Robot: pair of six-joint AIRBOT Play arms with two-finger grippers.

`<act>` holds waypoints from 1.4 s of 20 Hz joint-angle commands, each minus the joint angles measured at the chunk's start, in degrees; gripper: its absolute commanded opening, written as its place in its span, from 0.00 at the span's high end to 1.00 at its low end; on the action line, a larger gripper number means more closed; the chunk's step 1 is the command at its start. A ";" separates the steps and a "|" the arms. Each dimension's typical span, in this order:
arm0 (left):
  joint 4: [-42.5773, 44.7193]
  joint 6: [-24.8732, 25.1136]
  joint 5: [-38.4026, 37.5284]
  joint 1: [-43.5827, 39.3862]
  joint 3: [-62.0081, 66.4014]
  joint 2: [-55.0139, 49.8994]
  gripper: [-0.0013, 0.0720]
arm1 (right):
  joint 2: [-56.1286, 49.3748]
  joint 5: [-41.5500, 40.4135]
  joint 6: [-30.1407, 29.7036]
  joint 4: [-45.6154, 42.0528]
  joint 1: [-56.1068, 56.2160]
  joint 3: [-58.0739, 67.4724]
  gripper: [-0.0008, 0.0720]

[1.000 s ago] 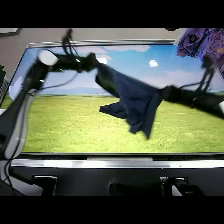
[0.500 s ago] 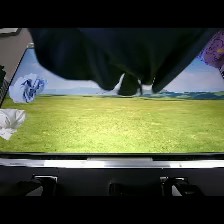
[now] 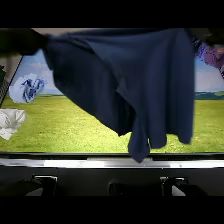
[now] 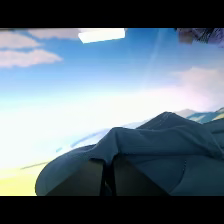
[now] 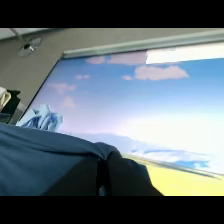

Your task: Fold the clothes and pants, and hang the long-sleeved shirts on hangers.

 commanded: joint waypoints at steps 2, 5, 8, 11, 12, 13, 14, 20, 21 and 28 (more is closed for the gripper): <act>-1.22 -4.94 -0.28 -1.31 -3.30 -15.02 0.96 | -19.34 1.01 0.15 1.11 2.62 0.15 0.95; -4.04 -5.16 0.48 -1.31 -3.28 -26.38 0.96 | -33.22 -4.33 -1.64 0.57 5.90 0.15 0.95; -5.62 -5.20 1.86 -1.29 -3.28 -34.42 0.96 | -43.78 -11.89 -1.95 1.51 7.69 0.17 0.95; -7.06 -5.33 1.92 -1.29 -3.26 -38.23 0.96 | -48.37 -15.65 -1.64 4.63 7.82 0.17 0.94; -7.50 -5.31 1.92 -1.29 -3.26 -38.60 0.96 | -48.74 -16.20 -1.49 4.96 7.82 0.17 0.94; -7.69 -5.31 1.95 -1.29 -3.26 -38.69 0.96 | -48.63 -16.33 -1.53 5.01 7.82 0.17 0.91; -7.69 -5.31 1.95 -1.29 -3.26 -38.62 0.96 | -48.35 -16.04 -1.55 5.05 7.78 0.17 0.84; -7.67 -5.31 1.84 -1.27 -3.17 -38.45 0.96 | -40.33 -1.81 -3.89 2.32 1.16 0.17 0.33; -7.67 -5.31 1.84 -1.27 -3.17 -38.38 0.96 | -38.23 2.97 -6.16 -0.66 -1.31 0.17 0.33; -7.67 -5.33 1.81 -1.27 -3.17 -38.07 0.96 | -32.72 11.72 -12.55 -1.60 -15.80 -13.57 0.33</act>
